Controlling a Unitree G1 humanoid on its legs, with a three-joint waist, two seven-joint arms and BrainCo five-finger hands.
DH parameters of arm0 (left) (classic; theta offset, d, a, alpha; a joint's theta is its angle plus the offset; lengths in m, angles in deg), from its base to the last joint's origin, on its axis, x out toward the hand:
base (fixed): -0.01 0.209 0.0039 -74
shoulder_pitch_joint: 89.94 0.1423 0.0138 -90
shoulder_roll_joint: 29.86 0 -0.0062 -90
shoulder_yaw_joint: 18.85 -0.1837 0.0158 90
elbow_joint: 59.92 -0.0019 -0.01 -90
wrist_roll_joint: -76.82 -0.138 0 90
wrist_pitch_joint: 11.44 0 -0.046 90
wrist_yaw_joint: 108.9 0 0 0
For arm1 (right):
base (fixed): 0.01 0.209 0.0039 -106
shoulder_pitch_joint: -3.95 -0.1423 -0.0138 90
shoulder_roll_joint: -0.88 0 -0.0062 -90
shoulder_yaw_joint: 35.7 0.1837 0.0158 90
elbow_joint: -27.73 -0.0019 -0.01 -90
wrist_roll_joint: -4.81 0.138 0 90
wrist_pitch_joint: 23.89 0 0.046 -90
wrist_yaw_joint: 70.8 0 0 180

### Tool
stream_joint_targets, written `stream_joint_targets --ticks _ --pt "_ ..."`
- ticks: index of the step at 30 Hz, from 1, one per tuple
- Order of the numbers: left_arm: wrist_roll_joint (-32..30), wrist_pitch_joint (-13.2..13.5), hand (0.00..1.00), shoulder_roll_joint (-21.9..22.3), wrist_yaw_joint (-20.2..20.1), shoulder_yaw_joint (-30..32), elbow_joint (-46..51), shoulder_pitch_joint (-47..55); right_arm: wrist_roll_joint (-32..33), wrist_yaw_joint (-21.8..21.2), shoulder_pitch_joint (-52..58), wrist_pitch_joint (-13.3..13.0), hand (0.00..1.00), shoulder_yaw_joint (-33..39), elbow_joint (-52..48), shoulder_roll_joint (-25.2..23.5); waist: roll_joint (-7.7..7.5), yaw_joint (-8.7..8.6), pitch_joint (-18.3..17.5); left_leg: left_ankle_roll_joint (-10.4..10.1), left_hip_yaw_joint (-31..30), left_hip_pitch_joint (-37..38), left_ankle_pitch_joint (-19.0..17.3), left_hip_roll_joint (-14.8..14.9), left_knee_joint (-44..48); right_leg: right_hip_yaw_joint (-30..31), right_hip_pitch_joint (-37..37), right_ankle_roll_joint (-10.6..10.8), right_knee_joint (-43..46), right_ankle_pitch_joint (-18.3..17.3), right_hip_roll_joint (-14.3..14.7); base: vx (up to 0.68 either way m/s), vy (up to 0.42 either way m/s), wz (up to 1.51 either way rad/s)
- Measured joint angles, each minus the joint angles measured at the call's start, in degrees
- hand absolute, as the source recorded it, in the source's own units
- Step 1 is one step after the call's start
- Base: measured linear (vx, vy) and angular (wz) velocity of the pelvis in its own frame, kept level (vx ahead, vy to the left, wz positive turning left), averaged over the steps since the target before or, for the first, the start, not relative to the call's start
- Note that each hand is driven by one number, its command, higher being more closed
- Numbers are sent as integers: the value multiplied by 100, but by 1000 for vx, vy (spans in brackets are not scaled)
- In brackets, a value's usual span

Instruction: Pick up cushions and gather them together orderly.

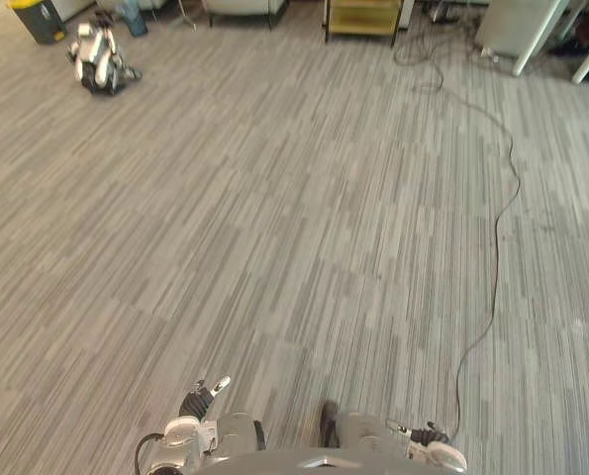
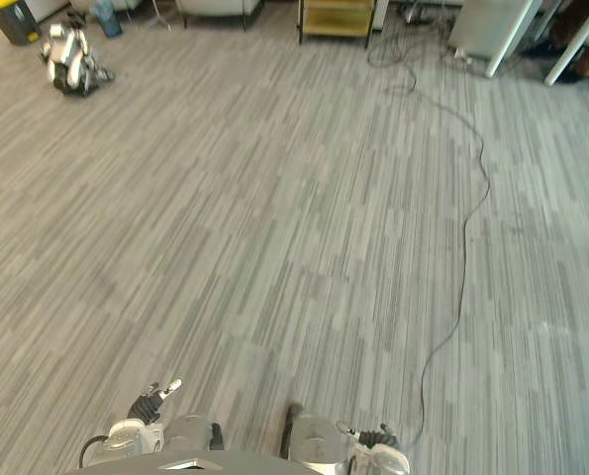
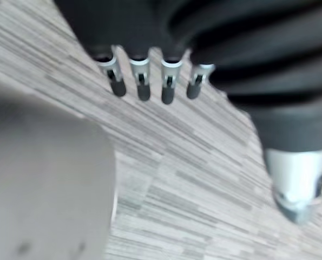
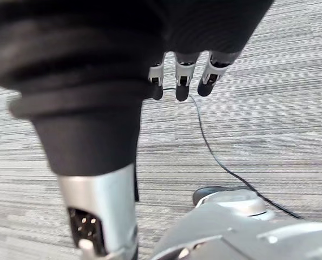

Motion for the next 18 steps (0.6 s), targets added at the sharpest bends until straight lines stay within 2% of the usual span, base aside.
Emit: stream_joint_targets --ticks 1,2,3,4,5,6,7,8,9,11,12,13,14,15,16,18 --pt "0 27 0 1 -1 -17 87 -9 59 1 0 -3 0 14 4 -2 -25 102 9 -23 181 -186 -122 -150 -1083 43 211 73 -157 -43 -108 420 121 -24" --pt "-2 35 0 0 3 -65 160 -22 107 1 0 -2 0 33 6 -10 -51 192 24 -132 116 -250 57 -426 -2549 110 397 215 -199 -168 -251 437 145 -25" --pt "-2 31 0 0 6 -94 186 -9 107 1 0 -3 0 55 7 -12 -51 211 22 -226 28 -237 237 -526 -3167 126 482 261 -239 -211 -290 403 178 -29" --pt "0 33 0 -2 7 -160 217 24 108 4 -2 -16 0 63 8 4 6 257 -6 -413 -209 -215 634 -607 -4312 200 636 352 -375 -286 -281 345 184 -32" --pt "21 36 0 -3 3 -170 242 16 107 7 -5 -18 0 44 14 6 10 310 -2 -443 -251 -283 954 -582 -4440 287 738 407 -446 -344 -277 498 257 -55" --pt "24 36 0 -90 4 -221 239 -18 108 11 -56 -22 0 -14 28 -44 -94 384 -81 -6 -230 -343 1483 -711 -4241 491 978 433 -615 -483 -357 454 206 -44" --pt "25 43 0 -115 3 -227 246 -28 108 11 -79 -26 0 -14 46 -77 -130 380 -107 130 -228 -360 1439 -765 -4153 511 999 438 -612 -494 -409 487 188 -25" --pt "24 48 0 -161 5 -226 243 -73 105 6 -112 -32 0 -12 120 -150 -255 343 -115 365 -223 -472 1278 -842 -3856 604 1018 425 -625 -406 -487 597 246 21" --pt "28 42 0 -203 -7 -216 230 -128 96 2 -195 -25 0 -21 205 -235 -342 273 -78 561 -230 -600 1163 -878 -3362 767 1064 480 -516 -166 -581 676 318 29" --pt "28 43 0 -247 -35 -169 235 -147 90 -2 -202 -23 0 -64 213 -285 -453 330 -118 503 -174 -580 991 -904 -2878 1123 988 527 -4 59 -672 552 283 3" --pt "22 27 0 -291 -34 -205 165 -110 86 -5 -174 -32 0 -70 224 -300 -546 393 -260 497 -159 -348 593 -983 -2916 1350 736 684 724 51 -729 485 210 -34" --pt "26 28 0 -362 -34 -251 62 -86 78 -11 -170 -67 0 -102 215 -321 -626 384 -356 686 -90 -104 52 -1072 -3061 1399 357 1189 1783 -43 -790 489 198 -30" --pt "24 20 0 -402 -42 -270 28 -114 70 -14 -189 -67 0 -108 215 -364 -744 362 -349 700 -15 -29 9 -1152 -3050 1446 144 1480 2329 -5 -895 463 146 -9" --pt "22 -4 0 -535 -40 -406 -20 -133 -19 -17 -219 -48 0 -105 221 -398 -845 271 -359 760 4 196 -114 -1261 -3063 1526 -323 2006 3452 230 -1001 504 124 0" --pt "24 -42 0 -558 -33 -505 -82 -108 -41 -24 -185 -56 0 -47 205 -402 -801 222 -330 788 -29 634 -278 -1316 -3253 1160 -716 1846 4472 203 -1141 492 104 -4" --pt "26 -74 0 -576 -30 -620 -190 -111 -108 -23 -194 -63 0 -61 176 -313 -745 183 -292 779 -68 1264 -319 -1370 -3690 575 -963 1249 4992 -107 -1322 358 56 -12"
